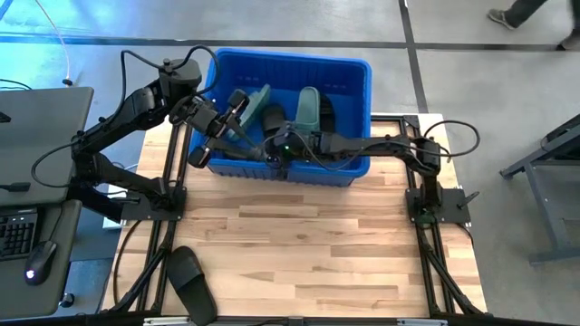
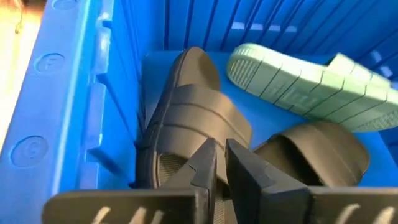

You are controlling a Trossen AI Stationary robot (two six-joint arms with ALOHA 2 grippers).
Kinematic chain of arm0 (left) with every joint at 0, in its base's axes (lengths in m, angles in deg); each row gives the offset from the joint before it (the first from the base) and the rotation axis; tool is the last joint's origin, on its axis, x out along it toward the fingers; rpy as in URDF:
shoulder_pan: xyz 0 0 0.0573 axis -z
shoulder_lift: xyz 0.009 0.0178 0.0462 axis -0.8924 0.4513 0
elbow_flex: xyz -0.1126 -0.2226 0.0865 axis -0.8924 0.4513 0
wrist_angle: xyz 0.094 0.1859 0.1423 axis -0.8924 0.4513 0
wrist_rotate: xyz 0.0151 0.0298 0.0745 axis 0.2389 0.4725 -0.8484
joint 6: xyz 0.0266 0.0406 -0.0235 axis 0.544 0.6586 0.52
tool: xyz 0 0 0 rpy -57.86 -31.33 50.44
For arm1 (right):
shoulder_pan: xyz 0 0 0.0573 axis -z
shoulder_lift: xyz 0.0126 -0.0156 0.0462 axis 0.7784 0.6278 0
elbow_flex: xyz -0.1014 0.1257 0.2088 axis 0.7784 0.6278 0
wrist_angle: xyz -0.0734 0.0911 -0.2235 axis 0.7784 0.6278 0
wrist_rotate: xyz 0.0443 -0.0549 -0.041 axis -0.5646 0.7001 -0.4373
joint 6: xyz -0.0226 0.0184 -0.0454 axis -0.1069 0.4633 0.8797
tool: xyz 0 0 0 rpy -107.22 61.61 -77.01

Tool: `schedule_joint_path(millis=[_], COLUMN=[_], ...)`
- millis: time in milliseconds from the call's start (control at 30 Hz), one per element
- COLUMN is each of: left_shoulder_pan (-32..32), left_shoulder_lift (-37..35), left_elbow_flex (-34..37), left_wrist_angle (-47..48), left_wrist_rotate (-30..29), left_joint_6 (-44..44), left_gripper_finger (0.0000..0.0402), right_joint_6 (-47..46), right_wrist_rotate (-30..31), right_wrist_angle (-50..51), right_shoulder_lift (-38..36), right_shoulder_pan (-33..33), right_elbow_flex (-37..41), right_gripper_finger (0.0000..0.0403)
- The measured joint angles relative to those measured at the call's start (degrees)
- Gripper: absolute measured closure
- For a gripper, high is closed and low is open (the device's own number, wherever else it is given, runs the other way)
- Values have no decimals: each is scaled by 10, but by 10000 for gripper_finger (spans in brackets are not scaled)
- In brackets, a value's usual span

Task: Pick and place slides into bin
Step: Put the black slide into the blue container

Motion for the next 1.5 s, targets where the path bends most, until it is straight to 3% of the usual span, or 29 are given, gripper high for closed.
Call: schedule_joint_path(millis=[167, 300, 467, 667, 900, 1033, 1100, 1233, 1400, 1500], left_shoulder_pan=[0, 0, 0, 0, 0, 4, 25, 106, 258, 350], left_shoulder_lift=[0, 0, -2, -3, -3, -4, -4, -5, -21, -20], left_elbow_flex=[0, 0, 0, 0, 0, 0, 0, 19, 74, 100], left_wrist_angle=[1, 8, 24, 31, 53, 166, 254, 373, 358, 342], left_wrist_rotate=[-11, -14, -14, -15, -30, -42, -88, -243, -302, -384], left_joint_6=[-17, -53, -53, -53, -53, -23, 26, 51, -1, -58], left_gripper_finger=[316, 316, 316, 316, 316, 316, 316, 316, 316, 316], right_joint_6=[6, -11, 24, -9, 2, 0, -10, -15, -36, -61], right_wrist_rotate=[8, 0, 85, 21, 128, 139, 134, 137, 189, 242], right_wrist_angle=[43, 81, 130, 128, 134, 133, 140, 157, 168, 182], right_shoulder_lift=[-1, -3, -18, -14, -14, -14, -14, -14, -14, -14], right_shoulder_pan=[-19, -34, -60, -71, -103, -134, -154, -198, -254, -283], right_elbow_flex=[-32, -79, -134, -135, -111, -111, -111, -111, -111, -111], right_gripper_finger=[396, 390, 396, 401, 402, 402, 402, 403, 403, 403])
